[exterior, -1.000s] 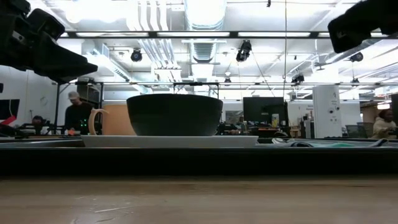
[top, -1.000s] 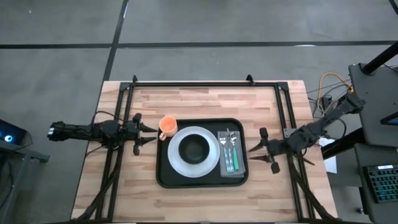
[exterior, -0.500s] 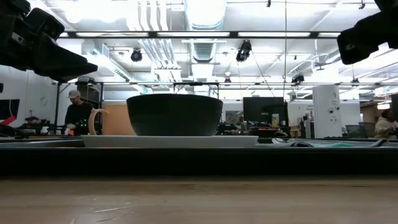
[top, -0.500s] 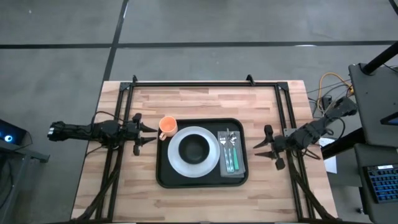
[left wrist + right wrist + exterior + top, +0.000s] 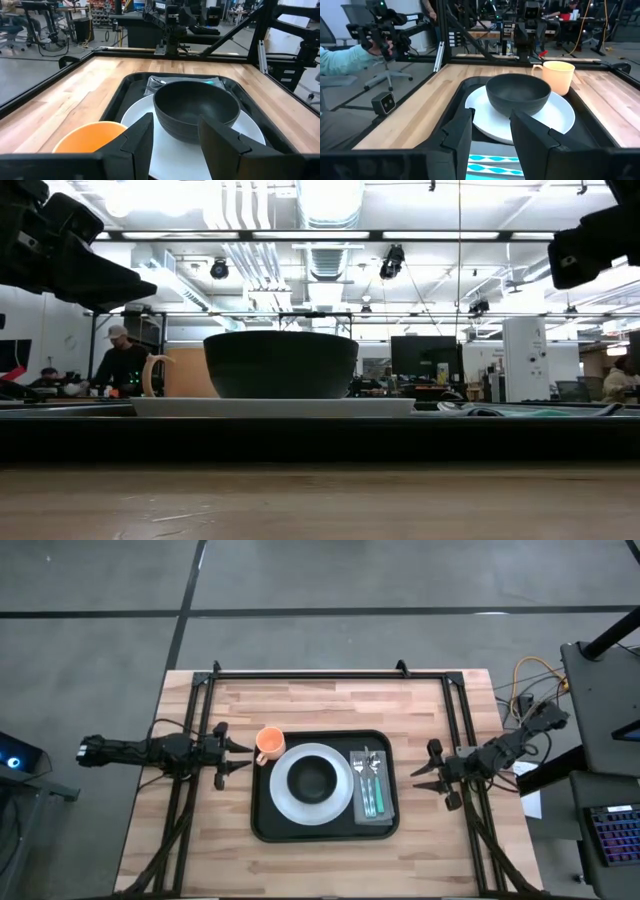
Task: Set up tray
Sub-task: Return to Home Position
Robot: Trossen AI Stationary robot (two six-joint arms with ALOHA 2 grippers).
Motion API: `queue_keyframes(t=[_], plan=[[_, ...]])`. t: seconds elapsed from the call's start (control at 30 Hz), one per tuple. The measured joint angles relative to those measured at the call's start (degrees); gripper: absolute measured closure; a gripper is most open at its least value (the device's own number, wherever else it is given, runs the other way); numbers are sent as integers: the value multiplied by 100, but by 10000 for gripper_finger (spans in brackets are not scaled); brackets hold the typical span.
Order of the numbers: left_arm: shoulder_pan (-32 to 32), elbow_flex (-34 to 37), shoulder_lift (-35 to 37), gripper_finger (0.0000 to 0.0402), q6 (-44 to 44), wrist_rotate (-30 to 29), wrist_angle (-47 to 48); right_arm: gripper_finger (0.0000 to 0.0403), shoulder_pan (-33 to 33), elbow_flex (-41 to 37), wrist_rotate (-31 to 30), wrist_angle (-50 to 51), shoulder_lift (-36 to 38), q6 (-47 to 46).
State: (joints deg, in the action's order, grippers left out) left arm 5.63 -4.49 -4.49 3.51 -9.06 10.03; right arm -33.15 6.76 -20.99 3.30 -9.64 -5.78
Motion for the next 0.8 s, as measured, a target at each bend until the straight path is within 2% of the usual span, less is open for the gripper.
queue_keyframes(t=[0.37,0.8], plan=[[4,-7,-9,265,2,-1,32,280,-7,-337,-34,265,597,-82],[2,-7,-9,265,-2,-2,43,280,-8,-332,-878,248,497,-69]])
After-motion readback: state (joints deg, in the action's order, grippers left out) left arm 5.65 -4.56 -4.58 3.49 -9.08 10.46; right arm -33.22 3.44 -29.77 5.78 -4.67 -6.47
